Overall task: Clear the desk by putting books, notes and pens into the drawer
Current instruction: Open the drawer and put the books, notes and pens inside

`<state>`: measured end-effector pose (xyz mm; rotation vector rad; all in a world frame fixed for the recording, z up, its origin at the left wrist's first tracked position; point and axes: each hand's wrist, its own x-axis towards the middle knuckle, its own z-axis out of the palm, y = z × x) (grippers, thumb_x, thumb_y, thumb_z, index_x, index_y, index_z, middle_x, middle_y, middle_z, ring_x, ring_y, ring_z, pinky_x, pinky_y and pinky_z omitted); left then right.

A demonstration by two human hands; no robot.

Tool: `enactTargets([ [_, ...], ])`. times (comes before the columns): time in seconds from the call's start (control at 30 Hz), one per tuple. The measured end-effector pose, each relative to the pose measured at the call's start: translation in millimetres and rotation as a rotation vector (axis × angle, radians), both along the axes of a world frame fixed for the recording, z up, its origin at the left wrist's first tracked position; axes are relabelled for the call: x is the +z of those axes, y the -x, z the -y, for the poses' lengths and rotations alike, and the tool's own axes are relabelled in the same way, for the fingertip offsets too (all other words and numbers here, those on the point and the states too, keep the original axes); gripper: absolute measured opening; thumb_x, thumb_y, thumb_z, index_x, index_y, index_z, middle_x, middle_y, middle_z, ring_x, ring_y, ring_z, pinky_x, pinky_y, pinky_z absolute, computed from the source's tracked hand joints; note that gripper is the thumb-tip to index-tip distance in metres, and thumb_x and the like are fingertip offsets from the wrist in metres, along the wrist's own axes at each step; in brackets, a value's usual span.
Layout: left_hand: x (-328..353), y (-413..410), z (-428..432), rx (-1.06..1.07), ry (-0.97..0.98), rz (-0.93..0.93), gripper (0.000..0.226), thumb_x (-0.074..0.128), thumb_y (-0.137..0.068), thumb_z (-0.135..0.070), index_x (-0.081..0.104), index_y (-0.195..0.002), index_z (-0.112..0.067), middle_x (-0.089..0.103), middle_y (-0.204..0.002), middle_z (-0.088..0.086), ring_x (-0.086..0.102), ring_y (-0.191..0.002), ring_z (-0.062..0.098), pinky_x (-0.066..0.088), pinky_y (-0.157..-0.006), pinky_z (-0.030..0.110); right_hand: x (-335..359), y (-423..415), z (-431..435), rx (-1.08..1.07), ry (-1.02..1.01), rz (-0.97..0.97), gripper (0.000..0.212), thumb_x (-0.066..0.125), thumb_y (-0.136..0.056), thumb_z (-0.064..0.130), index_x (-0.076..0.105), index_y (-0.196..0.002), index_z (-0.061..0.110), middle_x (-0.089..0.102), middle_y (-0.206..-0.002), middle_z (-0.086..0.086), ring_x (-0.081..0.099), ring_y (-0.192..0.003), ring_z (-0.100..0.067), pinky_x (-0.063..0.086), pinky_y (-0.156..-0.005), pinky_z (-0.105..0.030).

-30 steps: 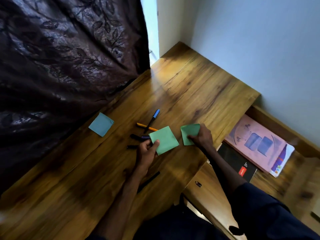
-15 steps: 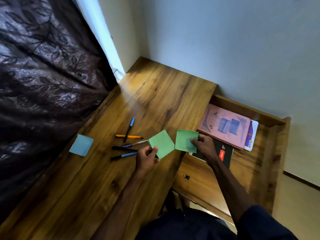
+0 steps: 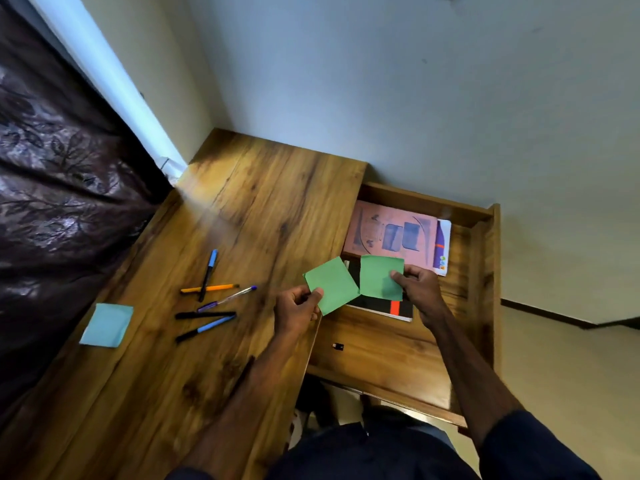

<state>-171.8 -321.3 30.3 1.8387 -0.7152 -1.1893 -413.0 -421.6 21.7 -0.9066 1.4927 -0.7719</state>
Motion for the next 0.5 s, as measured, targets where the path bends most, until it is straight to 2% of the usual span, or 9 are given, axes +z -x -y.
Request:
enactTargets([
  [0.07, -2.1, 14.8, 2.2, 0.002, -0.021, -0.008, 0.033, 0.073, -0.092, -0.025, 0.069, -0.116, -0.004, 0.076, -0.084, 0.009, 0.067, -0.063, 0.013, 0.059, -0.063, 0.032, -1.6, 15.5, -0.7, -0.02, -0.013, -0.015, 0.027, 0.068, -0.093, 0.013, 0.066, -0.119, 0.006, 0.072, -0.114, -0.011, 0.071, -0.098, -0.025, 0.061, -0.078, -0.038],
  [0.17, -4.2, 39.6, 6.1, 0.043, -0.056, -0.078, 0.034, 0.074, -0.091, -0.025, 0.068, -0.118, -0.005, 0.077, -0.09, 0.004, 0.073, -0.07, 0.016, 0.061, -0.065, 0.026, -4.6, 39.5, 0.8, -0.069, -0.024, -0.05, 0.026, 0.069, -0.093, 0.015, 0.065, -0.118, 0.007, 0.07, -0.117, -0.008, 0.07, -0.1, -0.023, 0.061, -0.078, -0.036],
  [0.27, -8.4, 71.7, 12.1, 0.036, -0.104, -0.199, 0.027, 0.067, -0.096, -0.018, 0.062, -0.121, -0.008, 0.075, -0.094, 0.001, 0.077, -0.078, 0.017, 0.062, -0.069, 0.023, -7.3, 67.6, 3.7, -0.108, -0.027, -0.117, 0.033, 0.069, -0.093, 0.018, 0.062, -0.124, 0.007, 0.069, -0.12, -0.007, 0.069, -0.103, -0.024, 0.061, -0.079, -0.037],
  [0.43, -38.0, 138.5, 34.1, -0.041, -0.251, -0.28, 0.036, 0.055, -0.103, -0.012, 0.051, -0.137, -0.001, 0.071, -0.113, 0.014, 0.078, -0.08, 0.02, 0.064, -0.079, 0.034, -8.0, 119.0, 5.4, -0.169, -0.015, -0.242, 0.027, 0.069, -0.093, 0.017, 0.066, -0.118, 0.007, 0.071, -0.113, -0.006, 0.072, -0.09, -0.022, 0.06, -0.081, -0.038],
  [0.5, -52.9, 165.7, 41.0, -0.073, -0.31, -0.291, 0.036, 0.054, -0.103, -0.011, 0.051, -0.138, -0.002, 0.07, -0.118, 0.017, 0.077, -0.072, 0.017, 0.063, -0.074, 0.031, -7.9, 135.0, 4.6, -0.176, -0.013, -0.345, 0.025, 0.07, -0.093, 0.016, 0.069, -0.115, 0.006, 0.073, -0.11, -0.006, 0.072, -0.086, -0.021, 0.06, -0.078, -0.036],
])
